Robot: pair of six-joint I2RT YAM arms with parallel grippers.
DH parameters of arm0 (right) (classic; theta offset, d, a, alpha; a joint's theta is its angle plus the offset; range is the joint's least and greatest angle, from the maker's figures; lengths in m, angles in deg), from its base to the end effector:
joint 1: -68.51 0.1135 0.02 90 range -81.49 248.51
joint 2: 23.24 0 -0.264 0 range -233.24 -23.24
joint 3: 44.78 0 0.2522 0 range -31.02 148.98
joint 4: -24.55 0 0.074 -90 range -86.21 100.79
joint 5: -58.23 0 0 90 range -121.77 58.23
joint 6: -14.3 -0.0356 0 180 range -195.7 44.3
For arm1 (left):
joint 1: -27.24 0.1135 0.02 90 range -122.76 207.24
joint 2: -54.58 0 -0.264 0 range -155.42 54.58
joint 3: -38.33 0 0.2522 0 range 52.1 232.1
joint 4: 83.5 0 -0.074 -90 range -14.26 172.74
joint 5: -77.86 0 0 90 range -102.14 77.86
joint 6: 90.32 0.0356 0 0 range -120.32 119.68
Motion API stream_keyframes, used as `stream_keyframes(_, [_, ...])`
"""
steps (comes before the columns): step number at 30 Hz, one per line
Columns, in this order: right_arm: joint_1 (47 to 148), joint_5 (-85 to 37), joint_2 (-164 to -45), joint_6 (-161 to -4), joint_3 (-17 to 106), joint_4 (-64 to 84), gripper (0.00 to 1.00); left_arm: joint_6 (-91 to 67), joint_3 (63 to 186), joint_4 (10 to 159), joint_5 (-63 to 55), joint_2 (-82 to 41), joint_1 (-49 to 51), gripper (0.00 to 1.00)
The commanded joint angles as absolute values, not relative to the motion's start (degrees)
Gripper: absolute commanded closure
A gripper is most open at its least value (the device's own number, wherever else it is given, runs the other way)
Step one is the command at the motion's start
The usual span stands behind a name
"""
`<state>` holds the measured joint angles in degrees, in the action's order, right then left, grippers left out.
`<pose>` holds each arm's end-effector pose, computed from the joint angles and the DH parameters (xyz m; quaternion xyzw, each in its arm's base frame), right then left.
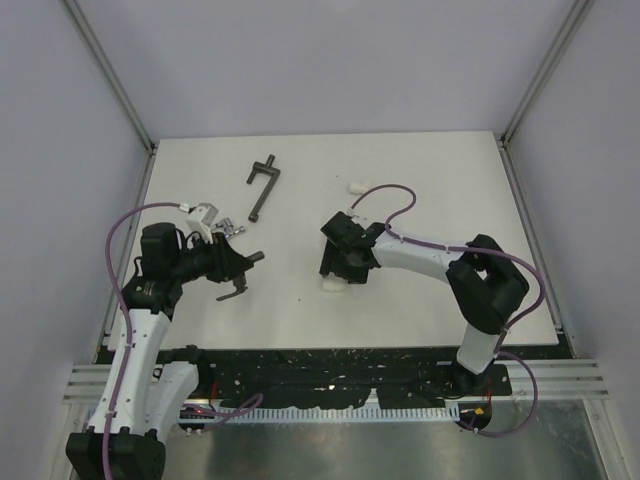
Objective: Install the water faucets
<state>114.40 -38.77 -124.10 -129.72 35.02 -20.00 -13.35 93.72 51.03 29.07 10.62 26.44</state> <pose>0.2469 0.2485 0.1826 0.0820 0.9722 0.1230 0.1813 0.1603 -0.0257 0.2903 0.0761 0.8395 -0.3614 0.3985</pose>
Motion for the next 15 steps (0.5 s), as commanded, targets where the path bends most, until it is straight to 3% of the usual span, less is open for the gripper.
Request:
stream_keyframes(1, [114.7,-40.6,-125.1,-134.6,35.6,-20.2,0.36,-13.4,94.2,52.3,29.5,11.5,25.9,1.0])
stream_keyframes(6, [114.7,-40.2,-126.0,-135.4,35.0,-19.4,0.44,-13.4,94.2,52.2,29.6,11.7,25.9,1.0])
stream_keyframes(15, [114.9,-38.4,-126.1,-134.2,34.5,-18.3,0.41,-13.5,94.1,52.3,29.6,11.5,25.8,1.0])
